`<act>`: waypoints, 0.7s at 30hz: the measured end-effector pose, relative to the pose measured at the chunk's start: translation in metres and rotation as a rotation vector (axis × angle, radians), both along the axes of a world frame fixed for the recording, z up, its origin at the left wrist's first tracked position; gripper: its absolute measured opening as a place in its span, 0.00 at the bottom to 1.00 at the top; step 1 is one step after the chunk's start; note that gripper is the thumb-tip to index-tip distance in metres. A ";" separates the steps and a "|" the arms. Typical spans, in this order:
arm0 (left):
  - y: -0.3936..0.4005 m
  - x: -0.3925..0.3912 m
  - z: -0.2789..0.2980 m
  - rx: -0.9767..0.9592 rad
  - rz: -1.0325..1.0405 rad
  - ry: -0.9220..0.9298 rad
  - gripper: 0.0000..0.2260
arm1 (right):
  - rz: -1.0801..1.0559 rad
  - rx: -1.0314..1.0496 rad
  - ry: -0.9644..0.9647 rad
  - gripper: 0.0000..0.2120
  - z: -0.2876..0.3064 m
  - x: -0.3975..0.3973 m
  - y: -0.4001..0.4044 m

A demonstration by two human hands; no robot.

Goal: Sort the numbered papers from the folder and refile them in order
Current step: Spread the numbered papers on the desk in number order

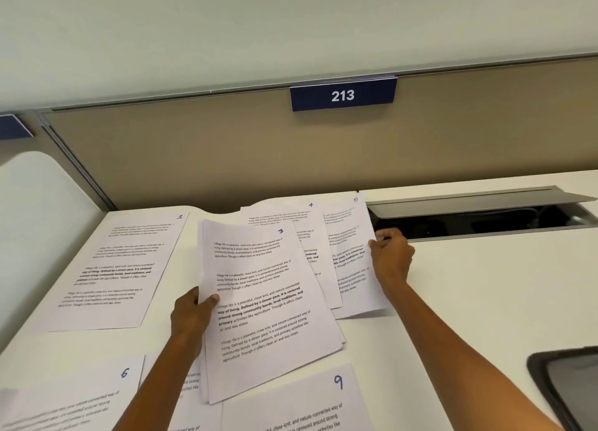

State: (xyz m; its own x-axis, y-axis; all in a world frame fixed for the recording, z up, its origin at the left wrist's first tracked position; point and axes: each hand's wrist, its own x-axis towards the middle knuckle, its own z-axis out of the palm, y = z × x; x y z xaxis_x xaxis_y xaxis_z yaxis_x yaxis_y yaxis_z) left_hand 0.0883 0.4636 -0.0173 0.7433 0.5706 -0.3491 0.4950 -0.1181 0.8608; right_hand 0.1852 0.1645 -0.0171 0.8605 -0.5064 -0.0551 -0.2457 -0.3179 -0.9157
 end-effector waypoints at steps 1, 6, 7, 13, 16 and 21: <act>0.002 0.000 0.000 0.009 -0.005 0.004 0.11 | 0.001 0.018 -0.002 0.08 -0.004 0.000 0.004; 0.008 0.003 0.001 0.020 -0.053 -0.015 0.12 | 0.010 0.014 0.013 0.08 -0.018 0.006 0.014; 0.008 0.002 0.003 0.010 -0.056 -0.030 0.12 | 0.021 0.011 0.019 0.08 -0.020 0.007 0.014; 0.004 -0.004 0.022 -0.255 -0.078 -0.179 0.06 | 0.129 -0.305 -0.158 0.08 -0.014 -0.003 0.017; 0.003 -0.007 0.027 -0.380 -0.032 -0.200 0.07 | 0.366 -0.100 -0.173 0.14 0.011 -0.021 0.037; 0.005 -0.023 0.033 -0.462 -0.009 -0.211 0.09 | 0.446 0.293 0.013 0.14 0.031 -0.041 0.069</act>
State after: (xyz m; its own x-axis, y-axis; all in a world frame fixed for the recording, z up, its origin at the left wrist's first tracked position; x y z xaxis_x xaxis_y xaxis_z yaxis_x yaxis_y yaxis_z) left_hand 0.0657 0.4683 0.0156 0.8291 0.3849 -0.4056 0.3057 0.2955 0.9051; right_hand 0.1440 0.2340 0.0142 0.9870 -0.0535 -0.1516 -0.1572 -0.1253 -0.9796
